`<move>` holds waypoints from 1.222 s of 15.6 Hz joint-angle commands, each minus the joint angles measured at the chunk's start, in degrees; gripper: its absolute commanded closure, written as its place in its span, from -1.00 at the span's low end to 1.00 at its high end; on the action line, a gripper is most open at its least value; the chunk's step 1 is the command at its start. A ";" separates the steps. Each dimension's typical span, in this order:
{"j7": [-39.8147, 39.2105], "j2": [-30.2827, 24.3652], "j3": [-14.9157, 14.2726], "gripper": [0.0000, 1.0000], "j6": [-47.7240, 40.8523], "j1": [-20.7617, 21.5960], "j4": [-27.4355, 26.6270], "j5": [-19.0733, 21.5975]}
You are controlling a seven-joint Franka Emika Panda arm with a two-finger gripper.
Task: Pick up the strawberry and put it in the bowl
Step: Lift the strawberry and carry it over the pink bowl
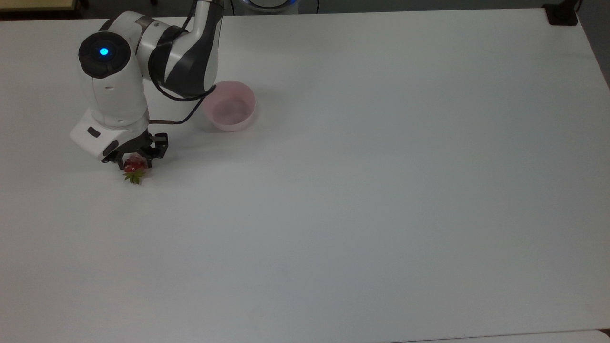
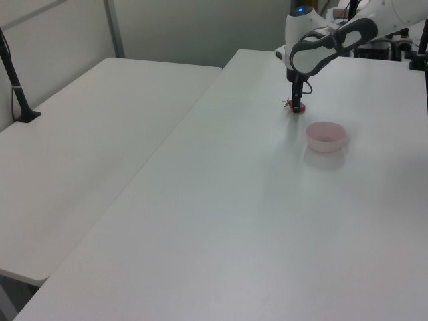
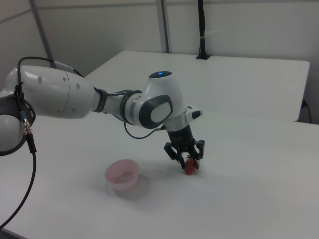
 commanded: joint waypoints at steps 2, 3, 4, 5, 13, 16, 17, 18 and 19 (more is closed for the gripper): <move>-3.01 -1.05 -0.68 0.77 0.82 0.09 -0.89 1.48; -2.93 -1.31 -0.68 0.77 0.65 0.09 -0.80 1.48; -2.93 -1.84 -0.68 0.77 0.38 0.09 -0.80 1.48; -2.75 -3.06 -0.68 0.77 0.21 0.09 -0.80 1.57; -3.80 -24.07 0.72 0.75 -21.30 8.69 -9.57 2.80; 0.83 -23.12 1.08 0.71 -24.75 13.79 -10.91 2.62; 1.81 -21.81 1.08 0.71 -24.75 14.85 -11.17 2.62; 2.08 -20.84 1.08 0.71 -24.49 15.20 -11.43 2.54; 2.08 -20.39 1.08 0.71 -24.23 15.21 -11.43 2.54</move>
